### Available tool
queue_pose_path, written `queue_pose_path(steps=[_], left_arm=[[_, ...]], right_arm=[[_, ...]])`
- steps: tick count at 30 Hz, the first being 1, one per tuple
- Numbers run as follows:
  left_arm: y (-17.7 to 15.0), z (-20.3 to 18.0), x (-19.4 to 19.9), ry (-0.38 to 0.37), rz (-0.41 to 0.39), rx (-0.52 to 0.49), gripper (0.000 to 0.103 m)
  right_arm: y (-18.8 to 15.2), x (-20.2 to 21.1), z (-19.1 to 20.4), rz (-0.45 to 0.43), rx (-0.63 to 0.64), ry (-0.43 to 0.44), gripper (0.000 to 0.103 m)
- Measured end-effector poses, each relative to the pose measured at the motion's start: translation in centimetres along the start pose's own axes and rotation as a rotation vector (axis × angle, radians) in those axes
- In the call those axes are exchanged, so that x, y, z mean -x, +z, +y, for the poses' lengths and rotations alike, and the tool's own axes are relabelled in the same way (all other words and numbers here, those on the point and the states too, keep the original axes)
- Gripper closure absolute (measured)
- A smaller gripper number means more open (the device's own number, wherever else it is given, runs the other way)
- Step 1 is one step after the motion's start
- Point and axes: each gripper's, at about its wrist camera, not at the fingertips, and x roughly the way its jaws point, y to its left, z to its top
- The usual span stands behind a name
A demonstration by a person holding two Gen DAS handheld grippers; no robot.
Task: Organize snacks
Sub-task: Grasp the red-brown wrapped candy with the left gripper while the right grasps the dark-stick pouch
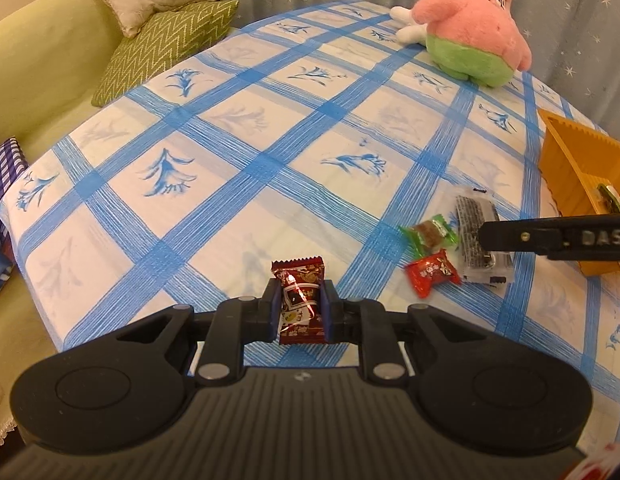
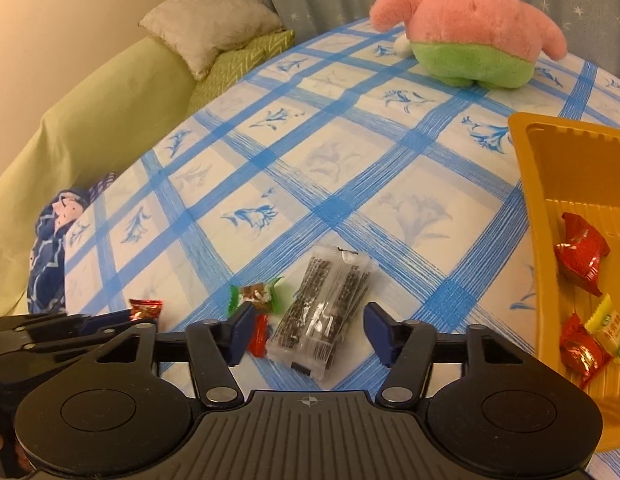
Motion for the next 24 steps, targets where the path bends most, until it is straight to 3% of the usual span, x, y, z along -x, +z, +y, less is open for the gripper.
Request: queue_pose_path(steps=[4,18,24], left_arm=[[0.1,0.3,0.1,0.004,-0.002,0.009,0.085],[0.2,0.9,-0.1,0.016,0.001,0.028,0.085],[0.1,0.9,0.1,0.016,0.001,0.029,0.085]], right_arm=[[0.3,-1.1,-0.2,0.022,-0.008,-0.029,0.056],[0.7,-2.9,0.4,0.044,0.008,-0.074,0.057],[0.1,-3.3,1.5,0.017,0.098,-0.124,0.064]])
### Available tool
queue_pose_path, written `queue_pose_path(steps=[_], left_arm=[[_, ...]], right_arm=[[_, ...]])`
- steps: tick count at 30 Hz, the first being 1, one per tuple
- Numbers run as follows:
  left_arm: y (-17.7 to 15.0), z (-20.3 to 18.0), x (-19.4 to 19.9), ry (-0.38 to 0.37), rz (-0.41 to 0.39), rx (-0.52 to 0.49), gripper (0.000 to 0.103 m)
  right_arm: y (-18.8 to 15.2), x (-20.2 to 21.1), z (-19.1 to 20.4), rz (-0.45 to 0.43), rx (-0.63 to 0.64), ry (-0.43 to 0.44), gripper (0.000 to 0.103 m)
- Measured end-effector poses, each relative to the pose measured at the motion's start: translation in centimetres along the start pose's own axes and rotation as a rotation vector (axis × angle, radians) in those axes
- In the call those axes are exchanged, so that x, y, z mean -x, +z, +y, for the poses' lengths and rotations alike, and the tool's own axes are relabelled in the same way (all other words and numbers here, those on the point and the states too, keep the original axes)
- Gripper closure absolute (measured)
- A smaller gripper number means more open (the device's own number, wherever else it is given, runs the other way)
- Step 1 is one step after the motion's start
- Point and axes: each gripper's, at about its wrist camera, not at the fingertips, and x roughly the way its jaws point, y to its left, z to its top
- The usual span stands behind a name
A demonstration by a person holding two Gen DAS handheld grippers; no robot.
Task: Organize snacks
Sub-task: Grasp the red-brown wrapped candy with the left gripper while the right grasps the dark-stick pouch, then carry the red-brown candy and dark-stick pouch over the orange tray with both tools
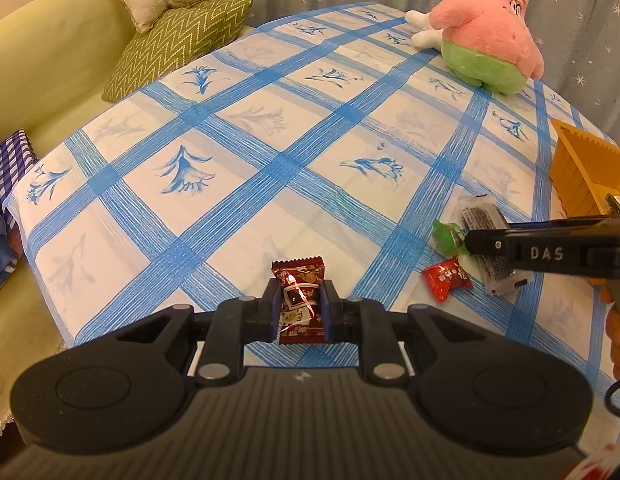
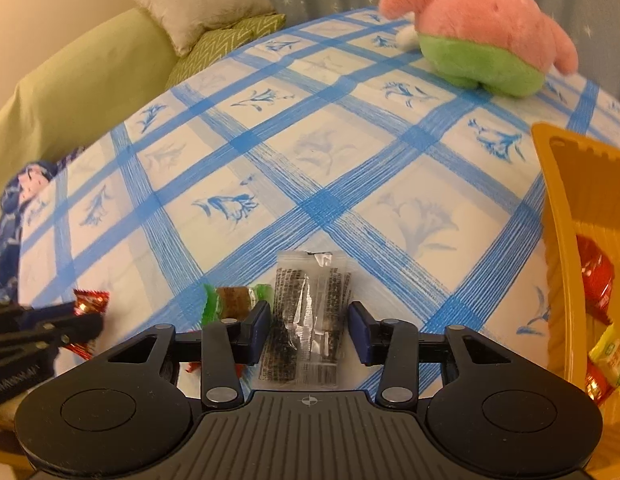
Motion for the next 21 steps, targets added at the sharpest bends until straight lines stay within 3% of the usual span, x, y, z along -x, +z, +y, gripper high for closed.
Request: queue_pose_path(steps=[8,21], left_arm=[[-0.1,-0.1,1.0,0.001,-0.016,-0.001,0.085],[0.0,-2.5,4.1,-0.048,-0.060,-0.043,0.085]], right_arm=[[-0.4,0.8,-0.4,-0.033,0.009,0.027,0.067],[-1.2,7.3,-1.9,-0.127,-0.092,0.132,0.067]])
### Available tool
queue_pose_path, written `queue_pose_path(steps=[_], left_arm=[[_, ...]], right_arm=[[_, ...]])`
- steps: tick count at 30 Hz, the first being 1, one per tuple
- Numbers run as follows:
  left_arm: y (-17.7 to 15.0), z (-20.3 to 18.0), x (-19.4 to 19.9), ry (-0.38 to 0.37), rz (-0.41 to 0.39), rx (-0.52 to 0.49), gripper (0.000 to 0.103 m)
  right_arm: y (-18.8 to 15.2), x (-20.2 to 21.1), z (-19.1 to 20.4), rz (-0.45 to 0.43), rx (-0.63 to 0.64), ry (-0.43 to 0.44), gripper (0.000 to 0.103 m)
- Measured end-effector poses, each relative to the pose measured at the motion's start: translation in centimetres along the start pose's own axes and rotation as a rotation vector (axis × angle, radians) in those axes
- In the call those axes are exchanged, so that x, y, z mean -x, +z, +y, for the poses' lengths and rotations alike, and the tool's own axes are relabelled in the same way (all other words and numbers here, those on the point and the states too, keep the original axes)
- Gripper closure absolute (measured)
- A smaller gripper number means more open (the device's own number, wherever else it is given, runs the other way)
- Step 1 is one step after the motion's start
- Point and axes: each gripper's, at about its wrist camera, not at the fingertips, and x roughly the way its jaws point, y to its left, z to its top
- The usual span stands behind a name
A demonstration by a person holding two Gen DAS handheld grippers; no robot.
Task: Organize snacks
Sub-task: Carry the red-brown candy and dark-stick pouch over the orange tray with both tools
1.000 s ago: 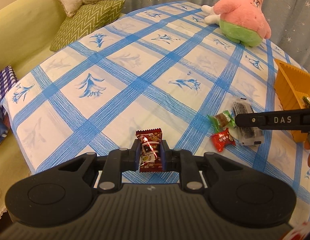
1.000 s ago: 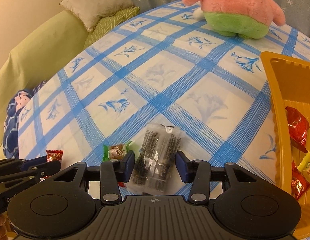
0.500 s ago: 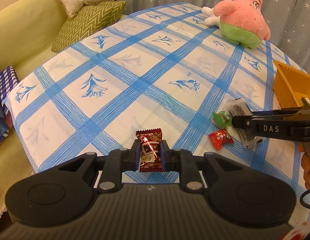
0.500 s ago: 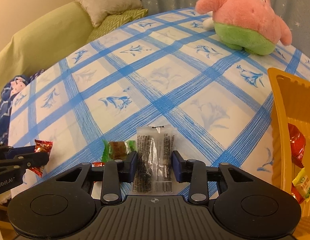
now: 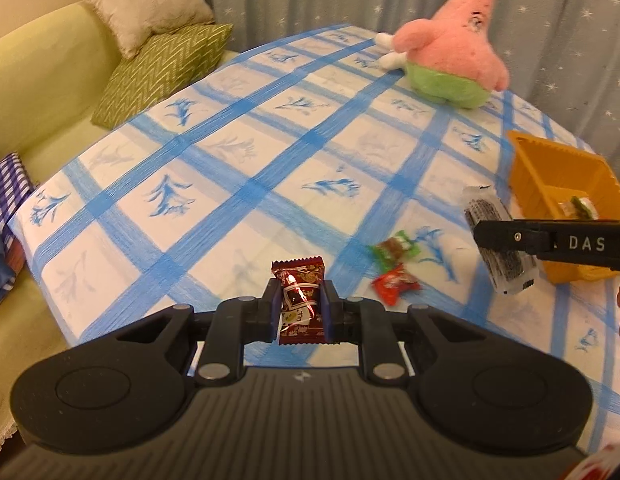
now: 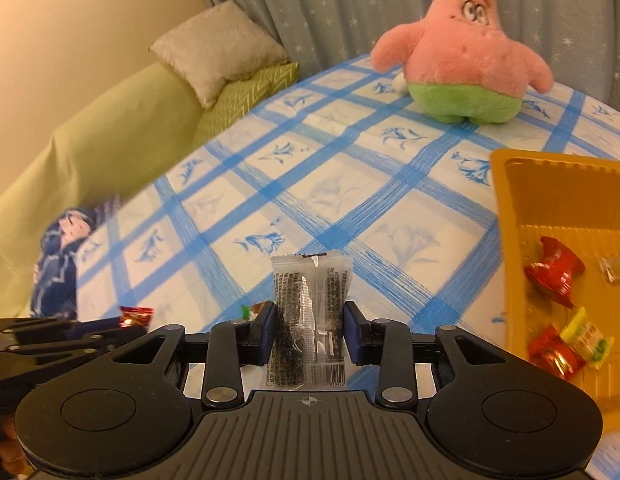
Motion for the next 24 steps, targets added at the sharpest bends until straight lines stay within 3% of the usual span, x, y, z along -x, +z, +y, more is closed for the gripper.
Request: queue_pose_path(steps=[9,24], left_arm=[[0.5,-5.5,1.7,-0.105,-0.024,-0.095,0.085],[2.7,-18.3,2.1,-0.283,-0.072,-0.275,0.085]], right_arm=[[-2.2,5.9,-3.2,-0.036,-0.105,-0.002,0.067],[-3.8,15.6,-13.0,-0.173,-0.268,-0.157,0.067]])
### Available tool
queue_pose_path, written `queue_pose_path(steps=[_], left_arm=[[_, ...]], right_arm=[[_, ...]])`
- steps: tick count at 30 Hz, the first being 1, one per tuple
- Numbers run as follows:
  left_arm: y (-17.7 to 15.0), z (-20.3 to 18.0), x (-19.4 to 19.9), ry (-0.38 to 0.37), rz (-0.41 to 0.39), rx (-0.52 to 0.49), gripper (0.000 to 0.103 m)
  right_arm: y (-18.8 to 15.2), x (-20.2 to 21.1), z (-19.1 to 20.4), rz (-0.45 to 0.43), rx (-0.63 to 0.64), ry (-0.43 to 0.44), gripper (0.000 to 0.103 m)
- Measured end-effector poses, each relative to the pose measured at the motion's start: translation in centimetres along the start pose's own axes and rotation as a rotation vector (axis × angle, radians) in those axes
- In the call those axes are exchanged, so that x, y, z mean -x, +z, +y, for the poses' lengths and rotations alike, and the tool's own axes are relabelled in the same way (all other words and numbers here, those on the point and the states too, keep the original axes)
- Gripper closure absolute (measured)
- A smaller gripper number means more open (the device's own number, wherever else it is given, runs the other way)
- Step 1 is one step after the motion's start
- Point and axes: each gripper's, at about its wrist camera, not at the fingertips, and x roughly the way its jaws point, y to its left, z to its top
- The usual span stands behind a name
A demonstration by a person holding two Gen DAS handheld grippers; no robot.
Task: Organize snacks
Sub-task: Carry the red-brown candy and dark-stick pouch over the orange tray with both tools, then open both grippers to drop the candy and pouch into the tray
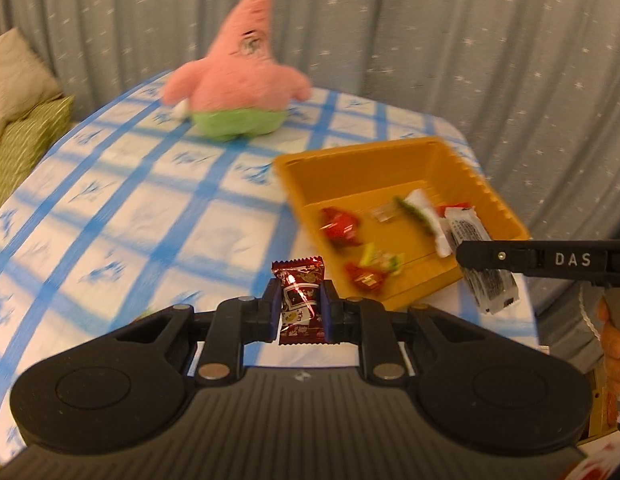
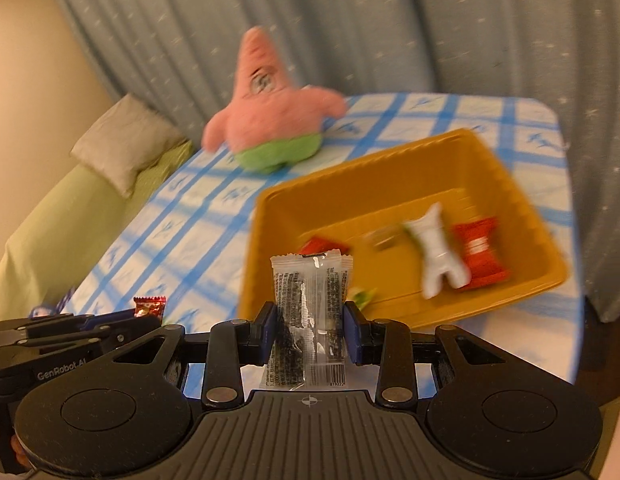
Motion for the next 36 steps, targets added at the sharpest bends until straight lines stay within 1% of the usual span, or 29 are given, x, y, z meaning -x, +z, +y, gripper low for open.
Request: queue_pose_path(steps=[7,11,15,26,36], left_arm=[[2.9,-4.0,-1.8,-0.038,-0.029,-0.044,0.085],[4.1,-5.5,-3.1,-0.047,-0.034,-0.055,0.085],[4.9,-6.4,-4.3,-0.048,-0.029,-0.058,0.085],[5.5,-6.6,-6.7,-0.018,0.002,-0.063,0.085],[5.6,-5.8,-7.9,0.000,0.022,-0.053,0.085]], right_arm=[[2.4,1.1,-3.4,-0.046,-0.007,-0.025,0.067],[3.6,0.6,-4.5,-0.063,0.002,-0.028,0.067],[4.4,-0.6,-5.3,-0.055,0.008,-0.019,0.067],[4.9,-4.8,-5.8,0.008,0.074,-0.009,0.067],[4.6,-7.5,-6.3,0.067,0.109,-0.029,0.067]])
